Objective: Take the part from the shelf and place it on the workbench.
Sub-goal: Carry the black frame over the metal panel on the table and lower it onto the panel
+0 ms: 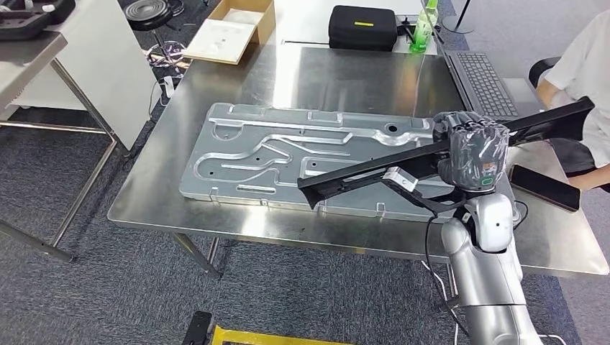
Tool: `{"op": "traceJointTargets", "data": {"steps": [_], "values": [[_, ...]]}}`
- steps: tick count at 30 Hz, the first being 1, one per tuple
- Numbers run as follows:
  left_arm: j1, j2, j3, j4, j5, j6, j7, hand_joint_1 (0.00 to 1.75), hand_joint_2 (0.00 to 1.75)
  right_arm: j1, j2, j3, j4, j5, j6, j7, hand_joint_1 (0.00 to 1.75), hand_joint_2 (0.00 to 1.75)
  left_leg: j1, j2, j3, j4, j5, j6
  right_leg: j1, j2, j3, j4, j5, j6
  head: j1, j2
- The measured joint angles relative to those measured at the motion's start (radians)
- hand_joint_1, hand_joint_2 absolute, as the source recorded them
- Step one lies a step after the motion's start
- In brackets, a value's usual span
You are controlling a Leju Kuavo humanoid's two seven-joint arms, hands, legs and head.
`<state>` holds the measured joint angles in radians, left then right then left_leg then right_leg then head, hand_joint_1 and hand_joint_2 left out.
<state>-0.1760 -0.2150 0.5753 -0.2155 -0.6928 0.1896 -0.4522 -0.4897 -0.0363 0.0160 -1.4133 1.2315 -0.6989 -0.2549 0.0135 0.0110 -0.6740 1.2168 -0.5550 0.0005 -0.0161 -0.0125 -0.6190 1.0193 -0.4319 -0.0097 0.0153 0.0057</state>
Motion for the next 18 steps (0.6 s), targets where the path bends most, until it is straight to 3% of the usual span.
{"op": "traceJointTargets", "data": {"steps": [1,3,4,7,9,11,13,14,15,16,18], "values": [[0.001,0.0,0.0,0.0,-0.001,0.0,-0.003,0.0,1.75,0.0,-0.005,0.0,0.009,0.0,0.0,0.002,1.75,1.75,0.0,-0.001,-0.008,0.012,0.011,0.002,0.002,-0.001,0.001,0.005,-0.004,-0.001,0.0,0.0],[-0.001,0.001,0.0,0.0,-0.005,0.0,-0.005,0.0,1.75,0.001,-0.011,0.0,0.019,-0.002,0.0,0.002,1.75,1.75,-0.002,0.0,0.035,-0.093,0.077,0.01,0.004,-0.001,0.001,0.015,-0.012,0.004,0.0,0.0],[-0.002,0.002,0.0,0.0,-0.007,-0.001,-0.006,0.0,1.75,0.001,-0.013,0.0,0.02,-0.001,0.0,0.002,1.75,1.75,-0.003,0.0,0.057,-0.141,0.093,0.014,0.006,-0.002,-0.001,0.019,-0.014,0.008,0.0,0.0],[-0.003,0.002,-0.001,0.0,-0.009,-0.002,-0.006,0.0,1.75,0.001,-0.019,0.0,0.022,0.008,0.0,0.002,1.75,1.75,-0.008,-0.002,0.069,-0.174,0.097,0.022,0.008,-0.003,-0.005,0.022,-0.012,0.022,0.0,0.0],[-0.003,0.001,-0.001,0.0,-0.009,-0.003,-0.006,0.0,1.75,0.001,-0.022,0.001,0.023,0.011,0.0,0.003,1.75,1.75,-0.006,-0.003,0.072,-0.184,0.105,0.034,0.004,-0.002,-0.008,0.029,-0.02,0.033,0.0,0.0],[-0.006,0.0,-0.001,0.0,-0.009,-0.004,-0.006,0.0,1.75,0.0,-0.027,0.001,0.023,0.012,0.0,0.003,1.75,1.75,-0.002,-0.004,0.074,-0.192,0.112,0.045,0.001,0.002,-0.038,0.098,-0.066,0.043,0.001,0.0],[-0.007,0.0,-0.001,0.0,-0.009,-0.005,-0.007,0.0,1.75,0.003,-0.03,0.001,0.025,0.012,0.0,0.004,1.75,1.75,-0.002,-0.005,0.074,-0.193,0.113,0.048,0.0,0.005,-0.096,0.223,-0.124,0.051,0.001,0.0],[-0.006,0.0,-0.001,0.0,-0.009,-0.006,-0.007,0.0,1.75,0.006,-0.031,0.001,0.026,0.013,0.0,0.005,1.75,1.75,-0.003,-0.005,0.074,-0.193,0.113,0.049,-0.001,0.005,-0.118,0.269,-0.137,0.054,0.001,0.0],[-0.006,0.0,-0.001,0.0,-0.009,-0.007,-0.007,0.0,1.75,0.008,-0.032,0.001,0.027,0.013,0.0,0.005,1.75,1.75,-0.003,-0.006,0.074,-0.193,0.112,0.049,-0.001,0.005,-0.125,0.283,-0.131,0.055,0.001,0.0],[-0.006,0.0,-0.001,0.0,-0.01,-0.008,-0.007,0.0,1.75,0.009,-0.033,0.001,0.028,0.013,0.0,0.005,1.75,1.75,-0.003,-0.006,0.074,-0.193,0.112,0.048,-0.002,0.005,-0.113,0.257,-0.107,0.055,0.001,0.0],[-0.006,-0.001,-0.001,0.0,-0.011,-0.012,-0.008,0.0,1.75,0.008,-0.037,0.001,0.028,0.01,0.0,0.005,1.75,1.75,-0.003,-0.009,0.076,-0.192,0.11,0.045,-0.003,0.006,-0.049,0.129,-0.041,0.05,0.001,0.0]]}}
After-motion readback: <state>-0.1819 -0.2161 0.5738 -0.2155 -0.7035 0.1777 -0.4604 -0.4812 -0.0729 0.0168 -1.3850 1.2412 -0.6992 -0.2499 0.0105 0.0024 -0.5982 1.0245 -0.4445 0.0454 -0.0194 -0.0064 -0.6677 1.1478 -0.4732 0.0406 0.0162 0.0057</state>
